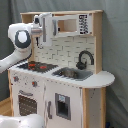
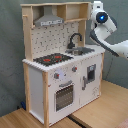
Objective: Play with the kitchen
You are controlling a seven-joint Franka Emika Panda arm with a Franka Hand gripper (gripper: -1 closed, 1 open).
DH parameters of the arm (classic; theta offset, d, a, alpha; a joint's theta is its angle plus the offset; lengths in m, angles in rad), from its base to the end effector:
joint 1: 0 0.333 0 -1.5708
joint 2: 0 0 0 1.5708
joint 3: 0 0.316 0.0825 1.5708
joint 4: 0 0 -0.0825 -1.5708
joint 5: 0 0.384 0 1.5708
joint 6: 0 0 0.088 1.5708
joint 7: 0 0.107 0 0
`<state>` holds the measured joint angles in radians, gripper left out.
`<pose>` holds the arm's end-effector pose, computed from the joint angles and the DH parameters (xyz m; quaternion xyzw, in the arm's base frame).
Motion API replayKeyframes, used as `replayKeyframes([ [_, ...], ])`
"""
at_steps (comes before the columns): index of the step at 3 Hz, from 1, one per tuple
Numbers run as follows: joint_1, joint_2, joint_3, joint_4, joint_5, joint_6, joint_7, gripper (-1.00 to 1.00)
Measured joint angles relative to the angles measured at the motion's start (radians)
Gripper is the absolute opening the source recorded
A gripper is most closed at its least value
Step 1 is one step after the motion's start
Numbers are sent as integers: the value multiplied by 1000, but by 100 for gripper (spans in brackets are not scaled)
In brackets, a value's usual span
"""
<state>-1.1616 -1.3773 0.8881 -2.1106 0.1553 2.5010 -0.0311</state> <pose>0.3892 0.2249 0.7144 0.7103 -0.0077 0.4973 0.4982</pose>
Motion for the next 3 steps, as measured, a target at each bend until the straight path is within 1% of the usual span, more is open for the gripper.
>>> replayKeyframes([
  [1, 13, 0, 0, 2, 0, 5, -12, -100],
  [2, 14, 0, 1, 3, 0, 5, -12, 100],
  [3, 0, 11, 13, 99, 20, -8, -10, 100],
])
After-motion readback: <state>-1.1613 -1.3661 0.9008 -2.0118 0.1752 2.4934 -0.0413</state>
